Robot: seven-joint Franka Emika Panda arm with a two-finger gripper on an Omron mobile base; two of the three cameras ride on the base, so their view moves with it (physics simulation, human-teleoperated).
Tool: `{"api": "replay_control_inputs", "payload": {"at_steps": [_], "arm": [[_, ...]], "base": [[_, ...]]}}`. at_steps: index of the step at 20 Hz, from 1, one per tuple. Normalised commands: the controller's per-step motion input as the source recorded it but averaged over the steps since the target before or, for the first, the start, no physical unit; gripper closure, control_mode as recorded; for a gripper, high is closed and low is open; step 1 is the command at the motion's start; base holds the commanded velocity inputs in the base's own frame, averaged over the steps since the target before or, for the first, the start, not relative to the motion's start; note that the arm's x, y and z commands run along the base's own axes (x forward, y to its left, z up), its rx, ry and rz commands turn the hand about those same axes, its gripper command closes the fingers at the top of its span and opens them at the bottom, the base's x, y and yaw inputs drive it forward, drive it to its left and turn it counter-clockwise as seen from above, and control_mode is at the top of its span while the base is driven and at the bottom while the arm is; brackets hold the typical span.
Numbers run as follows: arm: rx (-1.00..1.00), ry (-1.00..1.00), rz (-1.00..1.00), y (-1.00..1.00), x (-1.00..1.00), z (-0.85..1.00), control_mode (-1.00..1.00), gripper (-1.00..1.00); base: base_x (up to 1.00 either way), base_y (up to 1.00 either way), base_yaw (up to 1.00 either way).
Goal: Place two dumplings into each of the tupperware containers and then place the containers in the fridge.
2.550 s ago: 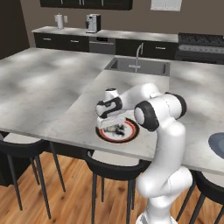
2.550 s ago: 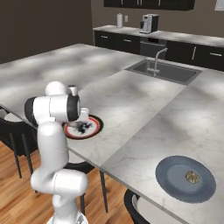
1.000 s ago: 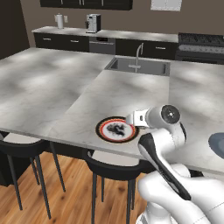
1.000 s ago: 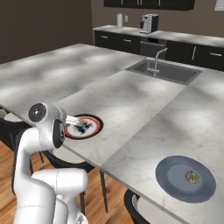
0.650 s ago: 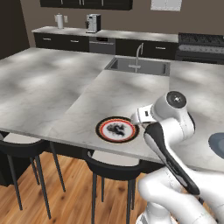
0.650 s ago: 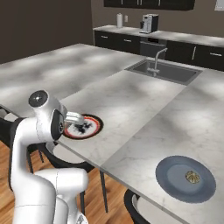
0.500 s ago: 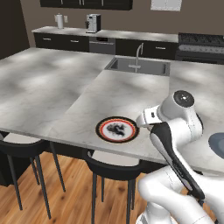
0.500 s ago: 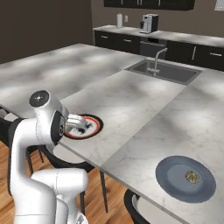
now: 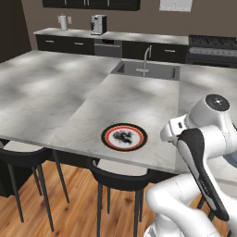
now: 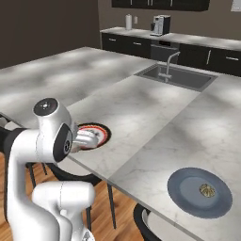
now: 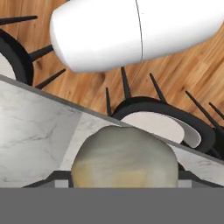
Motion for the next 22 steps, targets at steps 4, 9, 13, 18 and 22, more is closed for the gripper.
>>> {"api": "replay_control_inputs", "payload": {"at_steps": [4,9,13,18,22], "arm": [[0.0,0.0,0.0,0.0,0.0,0.0,1.0,1.0],[0.0,0.0,0.0,0.0,0.0,0.0,1.0,1.0],[0.0,0.0,0.0,0.0,0.0,0.0,1.0,1.0],[0.0,0.0,0.0,0.0,0.0,0.0,1.0,1.0],[0.0,0.0,0.0,0.0,0.0,0.0,1.0,1.0]], "base": [[-0.62,0.0,-0.16],[-0.83,0.0,-0.33],[-0.65,-0.16,-0.29],[-0.14,-0.56,-0.18],[0.04,-0.72,-0.18]]}}
